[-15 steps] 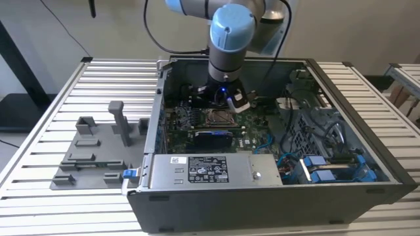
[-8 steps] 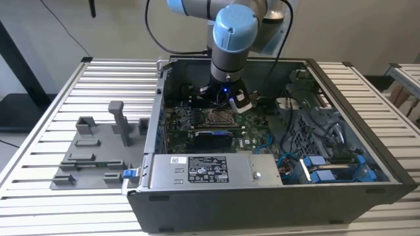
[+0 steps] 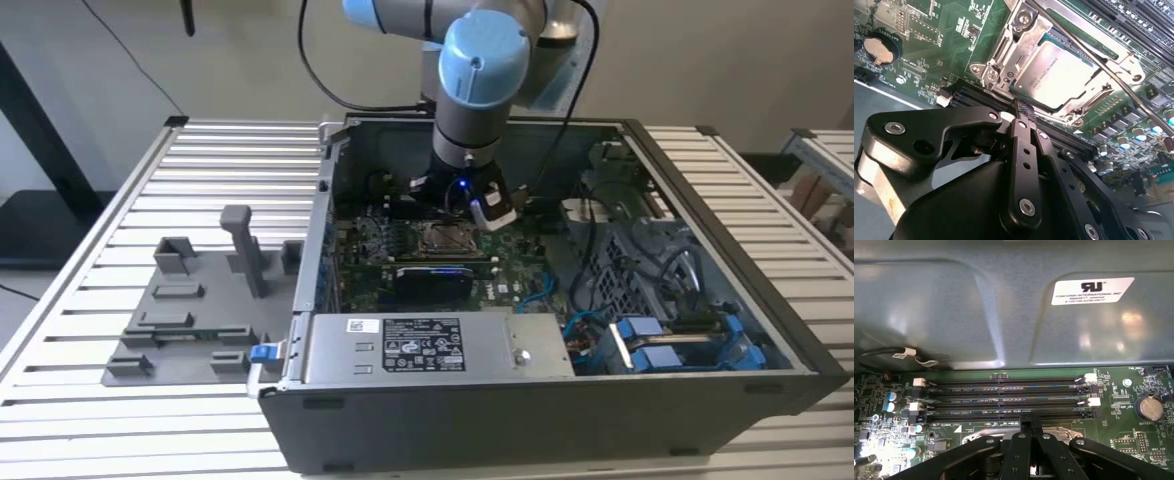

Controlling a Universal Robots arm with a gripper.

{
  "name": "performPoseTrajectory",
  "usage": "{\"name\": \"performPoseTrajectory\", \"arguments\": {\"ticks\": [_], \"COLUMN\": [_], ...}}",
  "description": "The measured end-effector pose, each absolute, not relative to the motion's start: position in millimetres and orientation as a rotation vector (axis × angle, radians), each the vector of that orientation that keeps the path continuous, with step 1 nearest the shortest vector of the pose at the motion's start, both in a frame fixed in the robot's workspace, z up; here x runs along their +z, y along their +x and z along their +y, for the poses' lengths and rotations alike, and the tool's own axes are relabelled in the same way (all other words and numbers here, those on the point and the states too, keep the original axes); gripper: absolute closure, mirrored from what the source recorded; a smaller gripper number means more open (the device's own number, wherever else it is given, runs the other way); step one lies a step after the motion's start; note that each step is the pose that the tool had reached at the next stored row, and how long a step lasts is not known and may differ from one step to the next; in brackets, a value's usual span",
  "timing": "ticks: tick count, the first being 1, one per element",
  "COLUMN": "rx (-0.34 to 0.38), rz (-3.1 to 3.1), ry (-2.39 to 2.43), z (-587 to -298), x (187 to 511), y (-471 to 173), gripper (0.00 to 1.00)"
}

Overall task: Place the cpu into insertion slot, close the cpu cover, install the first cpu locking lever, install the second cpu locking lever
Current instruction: 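Install the first cpu locking lever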

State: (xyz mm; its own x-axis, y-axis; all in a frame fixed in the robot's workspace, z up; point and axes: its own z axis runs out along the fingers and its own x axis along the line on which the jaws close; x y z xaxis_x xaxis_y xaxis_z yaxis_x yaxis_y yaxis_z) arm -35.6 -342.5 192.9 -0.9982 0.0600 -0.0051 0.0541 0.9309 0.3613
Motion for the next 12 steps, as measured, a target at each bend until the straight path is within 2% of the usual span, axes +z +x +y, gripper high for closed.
{"name": "performPoseTrajectory", "arguments": {"ticks": [12], "rx": [0.574], "rz": [3.072], "ry": [0.091], "z": [-342.1], "x": [204.8], "y": [-38.8], "gripper": [0.89]}}
